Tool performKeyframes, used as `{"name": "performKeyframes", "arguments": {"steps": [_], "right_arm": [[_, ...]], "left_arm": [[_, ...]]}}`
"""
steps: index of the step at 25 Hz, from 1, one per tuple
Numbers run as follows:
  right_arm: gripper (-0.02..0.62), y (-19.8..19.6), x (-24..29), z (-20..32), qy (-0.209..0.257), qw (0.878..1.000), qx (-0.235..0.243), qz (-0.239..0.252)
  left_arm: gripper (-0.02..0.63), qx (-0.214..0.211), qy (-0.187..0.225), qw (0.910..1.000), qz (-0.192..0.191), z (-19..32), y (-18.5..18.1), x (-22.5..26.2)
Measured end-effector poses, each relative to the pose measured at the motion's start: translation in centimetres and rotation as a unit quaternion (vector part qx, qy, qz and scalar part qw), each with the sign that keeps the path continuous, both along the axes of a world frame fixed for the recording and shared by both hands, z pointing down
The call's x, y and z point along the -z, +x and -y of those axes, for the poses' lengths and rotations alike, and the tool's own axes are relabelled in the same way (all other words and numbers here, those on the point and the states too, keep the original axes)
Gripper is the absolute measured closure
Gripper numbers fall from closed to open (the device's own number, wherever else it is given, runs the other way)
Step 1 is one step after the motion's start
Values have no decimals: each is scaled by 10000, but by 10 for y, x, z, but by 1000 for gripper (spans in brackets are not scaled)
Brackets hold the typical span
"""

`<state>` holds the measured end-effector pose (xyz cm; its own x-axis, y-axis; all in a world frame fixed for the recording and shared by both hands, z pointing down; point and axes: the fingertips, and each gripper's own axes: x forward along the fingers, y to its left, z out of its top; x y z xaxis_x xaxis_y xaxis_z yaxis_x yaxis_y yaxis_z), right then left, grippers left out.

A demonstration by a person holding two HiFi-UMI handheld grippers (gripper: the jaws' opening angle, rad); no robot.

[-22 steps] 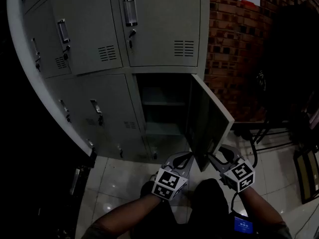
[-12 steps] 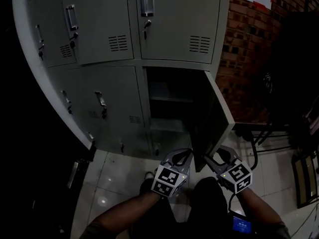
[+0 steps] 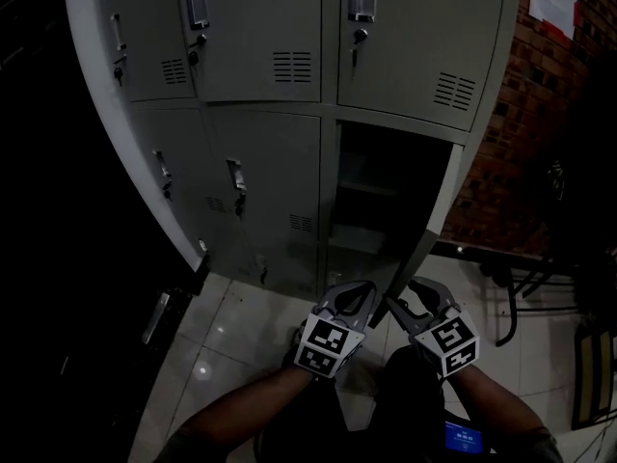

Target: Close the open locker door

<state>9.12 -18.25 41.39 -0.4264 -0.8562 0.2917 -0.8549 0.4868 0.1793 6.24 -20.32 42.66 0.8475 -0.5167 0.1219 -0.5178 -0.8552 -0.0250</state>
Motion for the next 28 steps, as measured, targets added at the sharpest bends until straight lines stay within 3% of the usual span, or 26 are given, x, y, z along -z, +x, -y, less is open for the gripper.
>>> {"name": "performKeyframes", "arguments": {"steps": [11, 15, 24, 28], "right_arm": [[399, -48, -4, 66, 42, 9998, -29, -175], [434, -60, -5, 84, 97, 9992, 31, -384], [443, -69, -7, 127, 166, 9991, 62, -392], [471, -73, -8, 150, 219, 9986, 78, -467]], "left_arm": [[603, 566, 193, 9982, 84, 51, -54, -3], [603, 675, 373, 9968, 231, 68, -60, -4], [604, 1023, 55, 9947, 118, 115, -70, -6], [604, 1132, 100, 9935, 81, 137, -75, -1]]}}
